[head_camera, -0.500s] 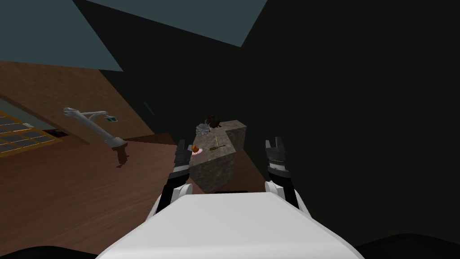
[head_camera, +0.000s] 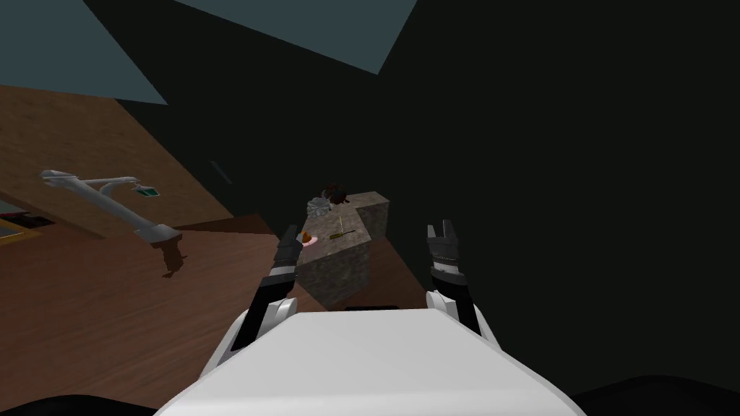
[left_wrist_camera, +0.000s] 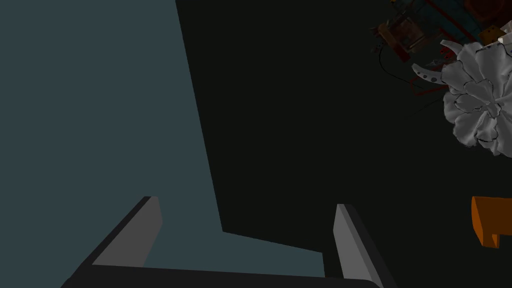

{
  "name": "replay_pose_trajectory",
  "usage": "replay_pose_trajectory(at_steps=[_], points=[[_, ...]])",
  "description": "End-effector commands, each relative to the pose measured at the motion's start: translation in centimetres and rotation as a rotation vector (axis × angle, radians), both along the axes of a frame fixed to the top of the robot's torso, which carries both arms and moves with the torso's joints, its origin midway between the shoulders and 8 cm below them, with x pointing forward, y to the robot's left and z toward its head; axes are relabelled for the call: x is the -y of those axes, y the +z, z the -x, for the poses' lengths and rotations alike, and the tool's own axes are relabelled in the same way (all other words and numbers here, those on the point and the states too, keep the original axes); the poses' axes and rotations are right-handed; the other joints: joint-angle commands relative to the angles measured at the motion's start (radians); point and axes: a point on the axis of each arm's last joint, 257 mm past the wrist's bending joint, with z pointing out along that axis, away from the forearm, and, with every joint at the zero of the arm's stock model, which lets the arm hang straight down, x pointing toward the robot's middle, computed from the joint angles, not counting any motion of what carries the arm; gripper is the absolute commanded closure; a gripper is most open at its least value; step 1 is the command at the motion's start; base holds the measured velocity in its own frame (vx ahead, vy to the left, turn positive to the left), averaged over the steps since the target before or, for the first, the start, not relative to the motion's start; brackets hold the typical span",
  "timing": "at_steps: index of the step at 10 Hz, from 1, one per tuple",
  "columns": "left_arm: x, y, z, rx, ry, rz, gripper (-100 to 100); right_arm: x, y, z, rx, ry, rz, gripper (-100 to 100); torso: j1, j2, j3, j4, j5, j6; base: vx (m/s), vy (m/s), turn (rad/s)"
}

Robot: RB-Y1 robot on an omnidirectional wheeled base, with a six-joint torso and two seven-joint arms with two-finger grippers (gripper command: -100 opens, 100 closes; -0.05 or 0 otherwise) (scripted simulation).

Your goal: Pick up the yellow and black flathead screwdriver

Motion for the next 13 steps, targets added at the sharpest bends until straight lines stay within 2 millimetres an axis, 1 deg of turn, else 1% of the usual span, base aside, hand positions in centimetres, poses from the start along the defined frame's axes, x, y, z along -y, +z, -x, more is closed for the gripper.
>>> replay_pose_trajectory(at_steps=[1,2,4,5,6,7,8,9,10,11,12,13], points=[[-1.6,-0.3,-0.1,-0.043,0.028,-0.033,-100,0.0,0.0,0.0,0.000,0.000,0.000,0,0.000,0.000,0.000,0.000,0.000,0.000,-0.111,-0.130,-0.155],[-1.6,-0.5,-0.2,-0.050,0.029,-0.031,-100,0.0,0.0,0.0,0.000,0.000,0.000,0,-0.001,0.000,0.000,0.000,0.000,0.000,-0.062,-0.076,-0.042],[-4.2,-0.8,-0.1,-0.102,0.081,-0.068,-100,0.0,0.0,0.0,0.000,0.000,0.000,0,0.003,-0.003,-0.002,-0.001,0.001,0.000,-0.060,-0.089,-0.162],[-4.3,-1.2,-0.2,-0.117,0.086,-0.063,-100,0.0,0.0,0.0,0.000,0.000,0.000,0,0.002,-0.002,-0.001,0.000,0.000,0.000,-0.053,-0.076,-0.072],[-5.9,-1.4,0.0,-0.146,0.120,-0.077,-100,0.0,0.0,0.0,0.000,0.000,0.000,0,0.003,-0.003,-0.002,-0.001,0.001,0.000,-0.041,-0.103,-0.159],[-6.0,-1.5,-0.1,-0.153,0.122,-0.075,-100,0.0,0.0,0.0,0.000,0.000,0.000,0,0.002,-0.004,-0.002,-0.001,0.000,0.000,-0.032,-0.083,-0.064],[-7.7,-1.6,0.2,-0.178,0.160,-0.088,-100,0.0,0.0,0.0,0.000,0.000,0.000,0,0.003,-0.004,-0.002,-0.001,0.000,-0.001,-0.049,-0.085,-0.191],[-7.8,-1.9,0.2,-0.190,0.165,-0.084,-100,0.0,0.0,0.0,0.000,0.000,0.000,0,0.003,-0.004,-0.002,-0.001,0.001,0.000,-0.043,-0.074,-0.070],[-9.6,-1.8,0.6,-0.210,0.206,-0.095,-100,0.0,0.0,0.0,0.000,0.000,0.000,0,0.003,-0.004,-0.002,-0.001,0.001,-0.001,-0.028,-0.101,-0.157],[-9.8,-2.1,0.6,-0.225,0.213,-0.089,-100,0.0,0.0,0.0,0.000,0.000,0.000,0,0.002,-0.004,-0.002,-0.001,0.000,0.000,-0.022,-0.076,-0.075],[-11.7,-1.8,1.2,-0.239,0.255,-0.099,-100,0.0,0.0,0.0,0.000,0.000,0.000,0,0.003,-0.005,-0.003,-0.001,0.001,-0.001,-0.020,-0.099,-0.177],[-12.0,-2.4,1.2,-0.263,0.266,-0.089,-100,0.0,0.0,0.0,0.000,0.000,0.000,0,0.002,-0.005,-0.003,-0.001,0.000,0.000,-0.024,-0.083,-0.090]])
